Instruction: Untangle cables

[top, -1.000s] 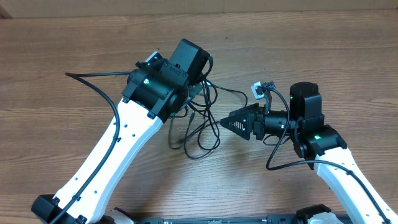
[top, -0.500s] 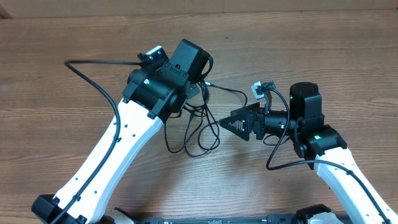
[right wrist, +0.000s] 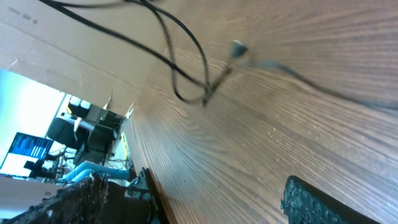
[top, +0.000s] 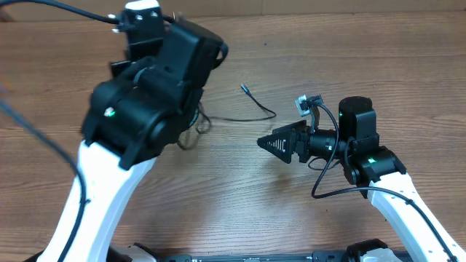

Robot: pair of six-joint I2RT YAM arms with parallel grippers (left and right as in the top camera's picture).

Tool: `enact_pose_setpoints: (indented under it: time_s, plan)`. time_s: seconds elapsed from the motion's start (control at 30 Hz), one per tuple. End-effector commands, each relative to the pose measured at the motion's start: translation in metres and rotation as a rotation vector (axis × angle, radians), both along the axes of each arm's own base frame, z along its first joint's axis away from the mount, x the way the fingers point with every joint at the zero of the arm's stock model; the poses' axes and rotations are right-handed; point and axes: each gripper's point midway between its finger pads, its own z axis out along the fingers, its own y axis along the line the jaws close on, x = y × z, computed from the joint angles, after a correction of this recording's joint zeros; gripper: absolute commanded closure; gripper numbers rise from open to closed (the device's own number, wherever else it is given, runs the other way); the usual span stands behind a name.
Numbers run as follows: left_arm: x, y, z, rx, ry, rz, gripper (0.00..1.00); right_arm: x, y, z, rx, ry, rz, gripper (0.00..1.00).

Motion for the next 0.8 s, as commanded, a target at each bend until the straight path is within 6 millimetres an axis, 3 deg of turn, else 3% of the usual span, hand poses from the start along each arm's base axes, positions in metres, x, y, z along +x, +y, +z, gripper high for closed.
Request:
enact_pose_setpoints:
  time_s: [0.0,0.17,0.23,0.27,0.47,0.57,0.63,0.67,0.7,0.77]
  plan:
    - [-0.014,0.028,0.022,0.189,-0.015,0.100,0.96,0.002,0.000,0.002,-0.006,-0.006,-0.007,0.11]
    - [-0.018,0.028,-0.020,0.205,0.194,0.039,0.96,0.003,-0.001,0.001,-0.011,-0.009,-0.014,0.07]
    - [-0.016,0.019,-0.043,0.151,0.275,-0.012,0.96,0.004,-0.002,0.001,-0.015,-0.011,-0.020,0.06]
    - [-0.016,0.010,-0.065,0.101,0.348,-0.057,0.96,0.006,-0.003,0.000,-0.023,-0.012,-0.032,0.05]
    - [-0.015,-0.020,-0.126,-0.011,0.518,-0.161,0.96,0.007,-0.003,-0.001,-0.025,-0.013,-0.034,0.05]
    - [-0.012,-0.045,-0.162,-0.103,0.589,-0.228,0.95,0.007,-0.003,-0.001,-0.026,-0.013,-0.034,0.04]
    - [-0.009,-0.059,-0.181,-0.146,0.624,-0.277,0.73,0.007,-0.003,-0.001,-0.025,-0.013,-0.035,0.04]
    - [-0.007,-0.065,-0.193,-0.163,0.643,-0.293,0.21,0.007,-0.003,-0.001,-0.025,-0.013,-0.034,0.04]
    - [-0.007,-0.066,-0.198,-0.163,0.651,-0.293,0.00,0.007,-0.003,-0.001,-0.025,-0.013,-0.034,0.04]
    - [-0.008,-0.065,-0.205,-0.152,0.670,-0.286,0.00,0.006,-0.003,-0.001,-0.026,-0.012,-0.034,0.04]
